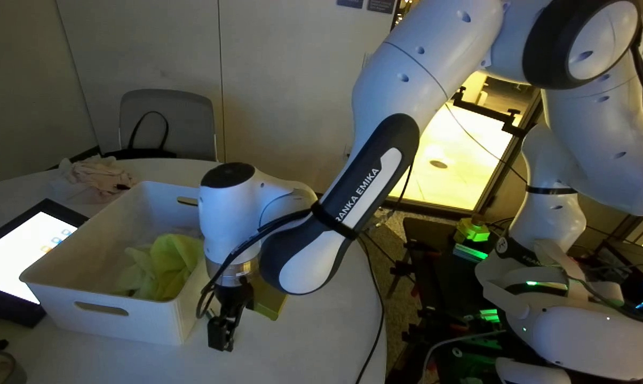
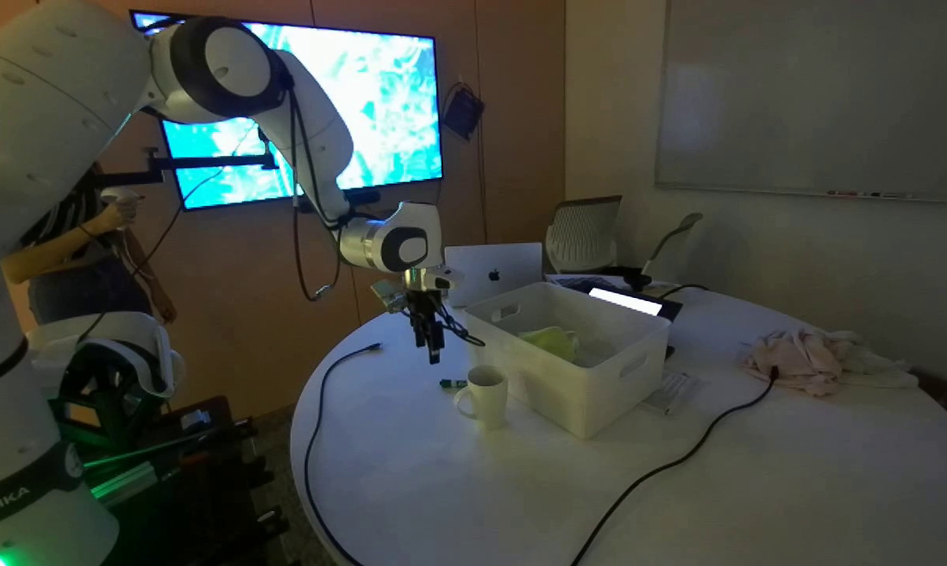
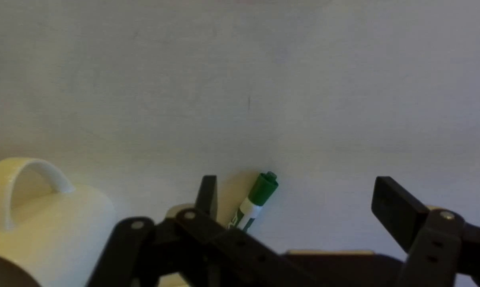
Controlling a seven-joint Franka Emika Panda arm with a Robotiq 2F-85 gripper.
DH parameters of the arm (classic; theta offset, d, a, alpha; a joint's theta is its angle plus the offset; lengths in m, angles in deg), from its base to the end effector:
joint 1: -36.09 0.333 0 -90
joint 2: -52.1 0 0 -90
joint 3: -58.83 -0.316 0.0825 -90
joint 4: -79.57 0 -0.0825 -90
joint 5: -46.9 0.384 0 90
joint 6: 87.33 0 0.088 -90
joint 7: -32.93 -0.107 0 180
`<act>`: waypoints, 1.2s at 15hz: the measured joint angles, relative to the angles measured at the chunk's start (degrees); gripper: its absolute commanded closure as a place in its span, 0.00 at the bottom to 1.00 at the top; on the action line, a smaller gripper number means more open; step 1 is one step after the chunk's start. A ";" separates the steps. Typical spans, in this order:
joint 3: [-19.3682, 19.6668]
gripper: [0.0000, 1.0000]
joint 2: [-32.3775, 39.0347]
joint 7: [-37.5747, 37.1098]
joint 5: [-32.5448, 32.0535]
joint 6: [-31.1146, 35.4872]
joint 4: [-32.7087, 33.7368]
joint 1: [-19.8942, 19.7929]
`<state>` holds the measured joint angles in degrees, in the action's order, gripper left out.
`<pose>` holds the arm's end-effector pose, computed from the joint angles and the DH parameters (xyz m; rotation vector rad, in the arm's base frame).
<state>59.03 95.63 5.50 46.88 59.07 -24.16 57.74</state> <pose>0.5965 0.2345 0.1186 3.1288 -0.1615 -0.0197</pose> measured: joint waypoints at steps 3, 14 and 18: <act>0.97 0.00 1.51 -0.10 -0.12 1.17 0.88 0.99; 4.43 0.00 8.20 -2.86 -2.04 2.68 7.77 5.75; 6.50 0.00 10.09 -4.60 -2.49 3.64 9.43 7.80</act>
<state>65.52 105.72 0.90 44.39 62.71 -14.73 65.54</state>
